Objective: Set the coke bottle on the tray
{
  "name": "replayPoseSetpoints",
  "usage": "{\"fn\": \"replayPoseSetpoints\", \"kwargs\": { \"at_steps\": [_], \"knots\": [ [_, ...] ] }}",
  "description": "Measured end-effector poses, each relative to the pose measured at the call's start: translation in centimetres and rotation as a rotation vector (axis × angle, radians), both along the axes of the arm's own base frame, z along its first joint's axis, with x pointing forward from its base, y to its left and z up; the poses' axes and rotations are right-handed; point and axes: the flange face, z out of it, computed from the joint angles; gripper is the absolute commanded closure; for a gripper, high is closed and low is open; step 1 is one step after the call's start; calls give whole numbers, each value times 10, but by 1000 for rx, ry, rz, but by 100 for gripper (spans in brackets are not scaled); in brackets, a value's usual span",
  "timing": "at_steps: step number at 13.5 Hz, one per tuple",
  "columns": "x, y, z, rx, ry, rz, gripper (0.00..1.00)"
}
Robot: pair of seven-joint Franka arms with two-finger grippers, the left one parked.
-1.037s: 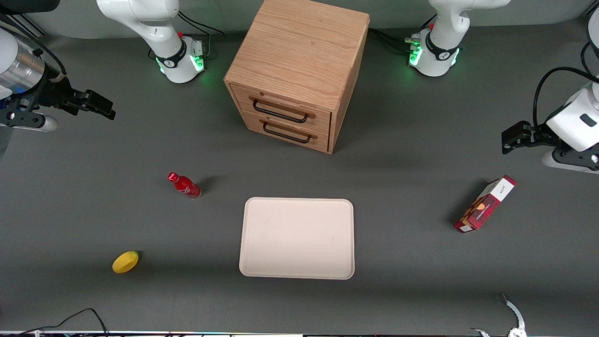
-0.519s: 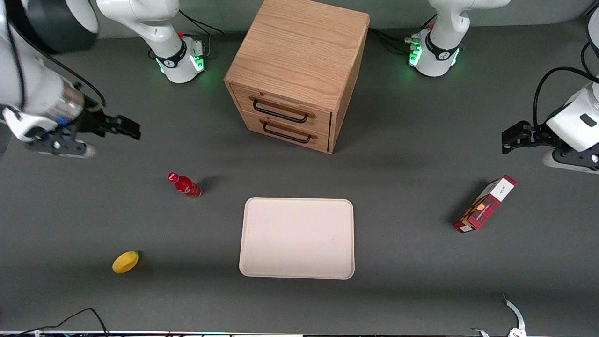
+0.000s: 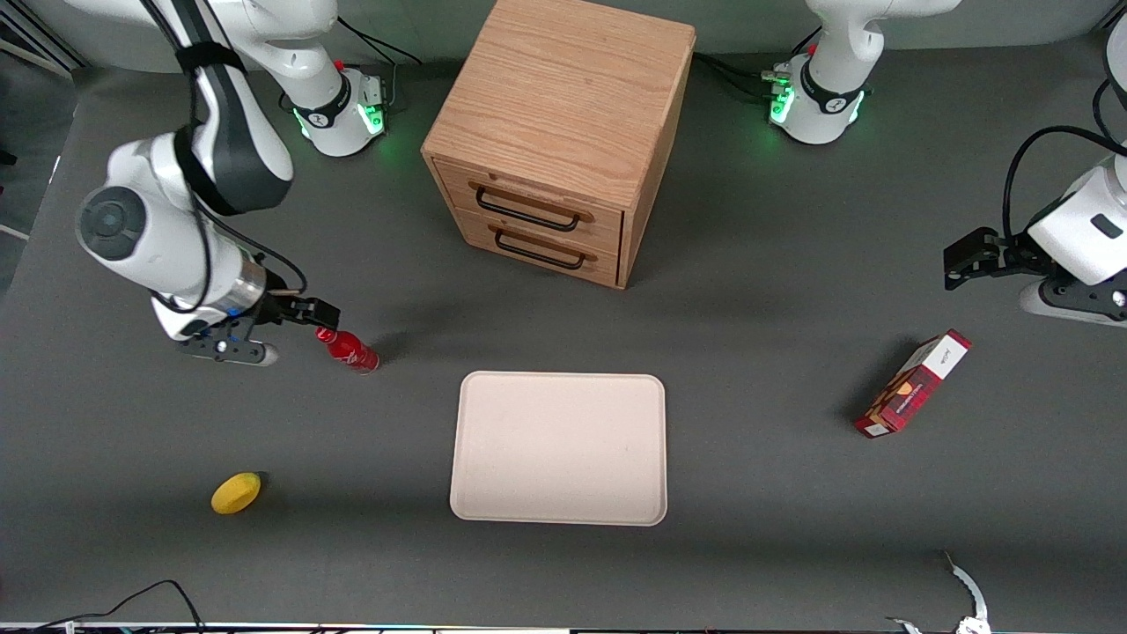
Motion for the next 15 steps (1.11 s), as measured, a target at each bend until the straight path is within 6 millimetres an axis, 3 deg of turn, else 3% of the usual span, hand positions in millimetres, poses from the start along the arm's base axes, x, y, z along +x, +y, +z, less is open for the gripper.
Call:
{"fn": "replayPoseSetpoints", "kwargs": {
  "at_steps": [4,8,10,11,15],
  "knots": [
    [-6,-2,-37,-24,-19,6,0],
    [-9,-2,-48,-37,-42,13,49],
    [-11,-3,-54,-43,-45,18,88],
    [-11,-3,-55,-43,-46,15,100],
    [-10,-2,-55,-43,-53,5,100]
  ]
}}
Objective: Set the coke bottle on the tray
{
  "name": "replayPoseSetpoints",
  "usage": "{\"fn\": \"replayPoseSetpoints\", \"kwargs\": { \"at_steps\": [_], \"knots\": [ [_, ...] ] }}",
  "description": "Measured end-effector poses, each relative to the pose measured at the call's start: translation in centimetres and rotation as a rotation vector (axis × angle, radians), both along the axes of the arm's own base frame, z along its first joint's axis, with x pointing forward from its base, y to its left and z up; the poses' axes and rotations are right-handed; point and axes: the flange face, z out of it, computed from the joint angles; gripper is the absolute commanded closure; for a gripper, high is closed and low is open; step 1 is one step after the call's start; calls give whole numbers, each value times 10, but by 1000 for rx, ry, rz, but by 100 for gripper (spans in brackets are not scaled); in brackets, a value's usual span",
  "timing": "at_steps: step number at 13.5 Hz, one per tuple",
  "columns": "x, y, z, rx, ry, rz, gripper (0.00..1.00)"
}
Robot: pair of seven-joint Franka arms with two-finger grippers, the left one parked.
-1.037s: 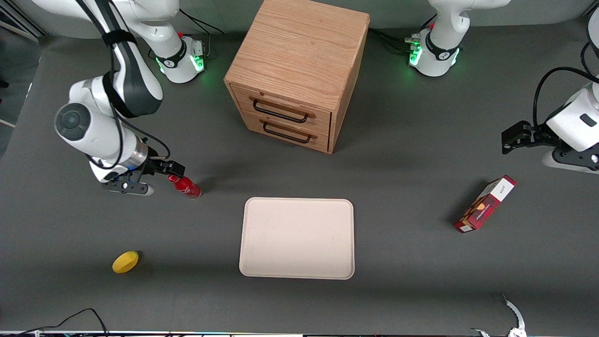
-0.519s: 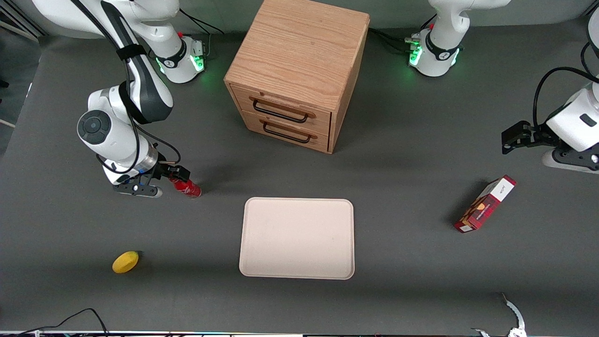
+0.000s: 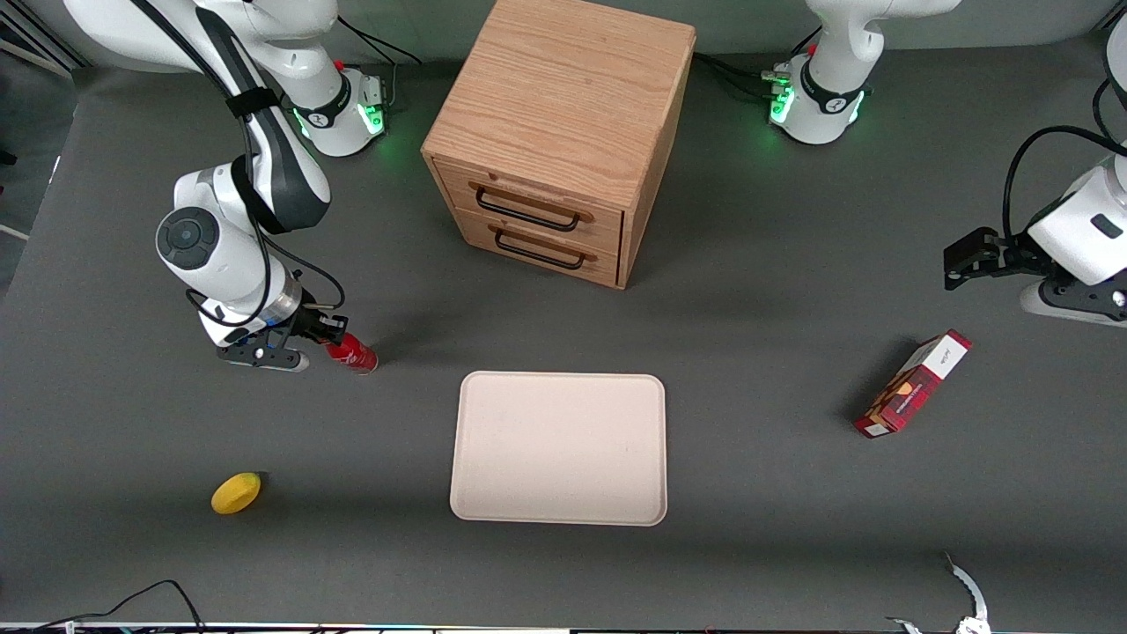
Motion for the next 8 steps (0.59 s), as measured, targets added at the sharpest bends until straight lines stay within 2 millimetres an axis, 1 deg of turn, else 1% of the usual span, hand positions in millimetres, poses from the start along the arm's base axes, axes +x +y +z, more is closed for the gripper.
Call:
{"fn": "replayPoseSetpoints", "kwargs": {
  "at_steps": [2,3,4,5,6,8],
  "knots": [
    [2,0,4,0,-5,0,100],
    [4,1,11,-3,-4,0,100],
    [7,2,24,-10,5,1,100],
    [11,3,45,-19,13,0,100],
    [15,4,71,-27,15,-2,100],
    [20,6,134,-40,28,-9,100]
  ]
}}
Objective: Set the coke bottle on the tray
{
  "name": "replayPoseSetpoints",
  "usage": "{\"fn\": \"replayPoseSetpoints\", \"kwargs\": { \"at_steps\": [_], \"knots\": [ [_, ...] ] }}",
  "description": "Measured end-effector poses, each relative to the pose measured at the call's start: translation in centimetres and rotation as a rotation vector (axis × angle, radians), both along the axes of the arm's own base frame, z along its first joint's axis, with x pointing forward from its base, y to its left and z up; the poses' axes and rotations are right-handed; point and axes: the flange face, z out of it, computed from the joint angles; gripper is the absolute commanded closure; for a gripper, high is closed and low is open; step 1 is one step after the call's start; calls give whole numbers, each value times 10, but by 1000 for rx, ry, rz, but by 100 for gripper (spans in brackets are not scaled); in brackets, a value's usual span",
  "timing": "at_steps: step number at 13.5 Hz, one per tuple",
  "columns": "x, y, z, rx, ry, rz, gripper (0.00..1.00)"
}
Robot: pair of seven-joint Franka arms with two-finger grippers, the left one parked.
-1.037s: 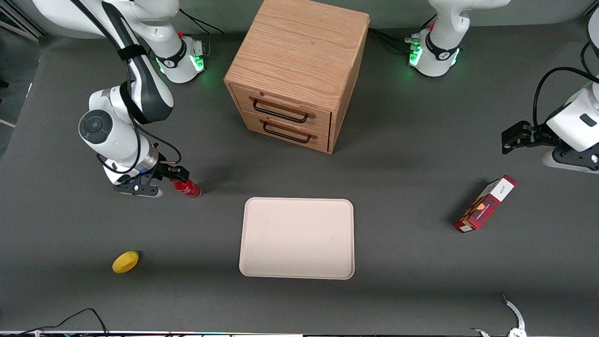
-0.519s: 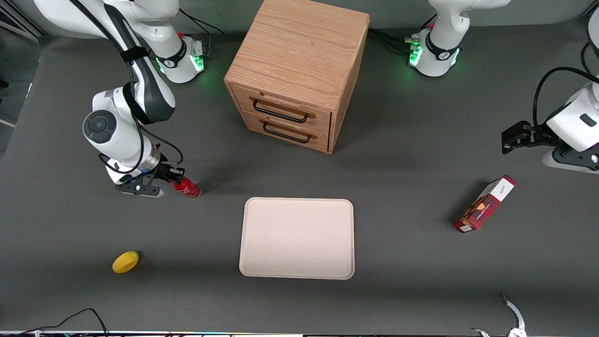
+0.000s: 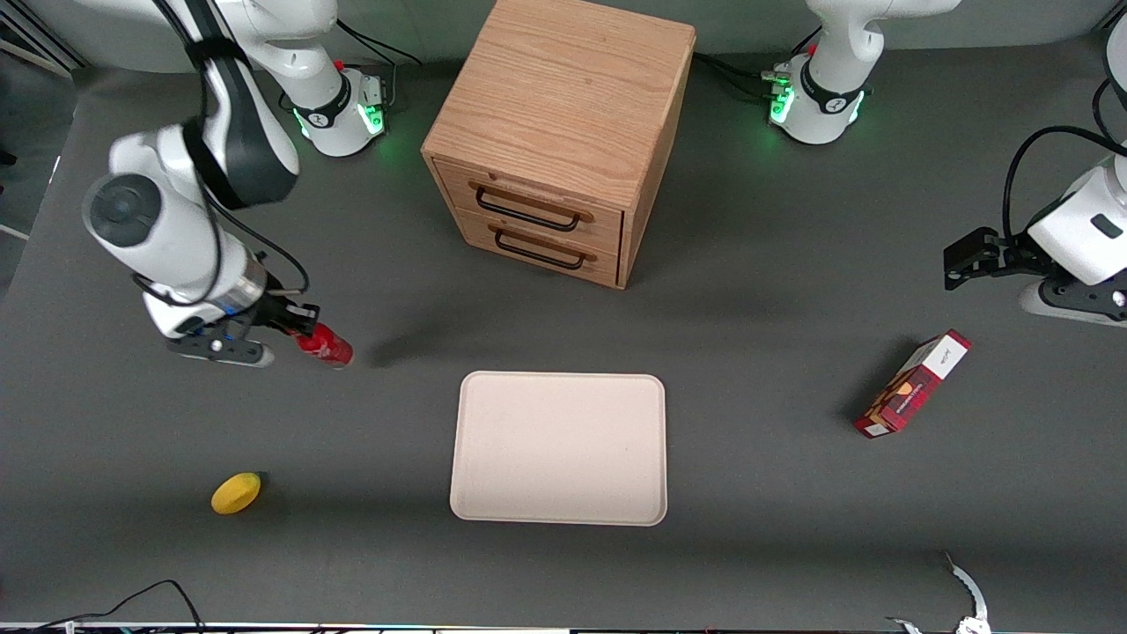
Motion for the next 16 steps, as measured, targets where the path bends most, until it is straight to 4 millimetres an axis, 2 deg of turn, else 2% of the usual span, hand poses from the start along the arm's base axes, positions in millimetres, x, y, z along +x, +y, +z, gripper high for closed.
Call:
{"fn": "replayPoseSetpoints", "kwargs": {
  "at_steps": [2,4,5,7,8,10,13,15,16],
  "knots": [
    [3,7,65,27,18,-11,100],
    [8,21,114,78,43,-14,100],
    [14,32,131,96,53,-31,100],
    [35,65,139,138,58,-86,100],
    [49,83,132,164,62,-128,100],
    [80,117,99,200,59,-228,100],
    [123,156,17,200,-11,-350,100],
    [143,168,-39,201,-38,-405,100],
    [150,171,-62,206,-47,-427,100]
  ]
}}
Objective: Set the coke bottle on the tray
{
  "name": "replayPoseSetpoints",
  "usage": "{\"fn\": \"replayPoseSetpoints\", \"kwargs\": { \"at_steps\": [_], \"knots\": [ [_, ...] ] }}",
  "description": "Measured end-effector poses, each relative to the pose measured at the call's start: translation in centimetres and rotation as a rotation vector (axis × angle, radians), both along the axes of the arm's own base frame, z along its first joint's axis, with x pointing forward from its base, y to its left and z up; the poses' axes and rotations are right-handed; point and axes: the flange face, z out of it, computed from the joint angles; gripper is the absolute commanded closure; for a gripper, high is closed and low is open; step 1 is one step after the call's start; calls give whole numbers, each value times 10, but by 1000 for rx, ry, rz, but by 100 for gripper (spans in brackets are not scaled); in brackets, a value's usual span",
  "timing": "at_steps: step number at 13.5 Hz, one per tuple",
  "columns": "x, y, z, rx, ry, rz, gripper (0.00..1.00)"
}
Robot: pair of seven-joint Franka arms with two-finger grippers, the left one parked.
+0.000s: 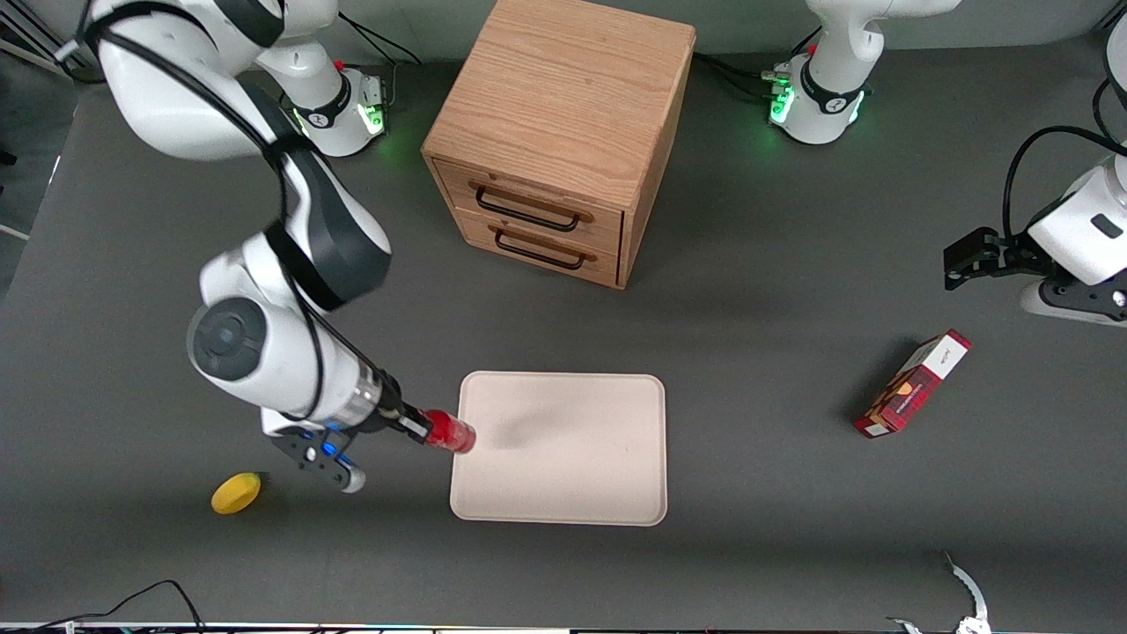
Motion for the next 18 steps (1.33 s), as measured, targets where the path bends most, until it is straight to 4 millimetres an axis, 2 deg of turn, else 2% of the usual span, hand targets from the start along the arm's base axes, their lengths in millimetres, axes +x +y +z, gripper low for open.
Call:
{"fn": "replayPoseSetpoints", "kwargs": {
  "at_steps": [2,4,5,6,7,11,13,14,16,18],
  "knots": [
    [8,4,-35,-32,-14,-29,100],
    [9,11,-57,-60,-23,-42,100],
    [8,16,-64,-67,-26,-47,92],
    [8,20,-69,-67,-32,-53,5],
    [8,22,-71,-67,-35,-56,0],
    [10,24,-56,-49,-53,-60,0],
    [7,24,-31,-62,-50,-43,0],
    [1,24,-7,-78,-43,-12,0],
    [-22,13,69,-101,-27,82,0],
    [-64,-15,157,-148,8,207,0]
  ]
}}
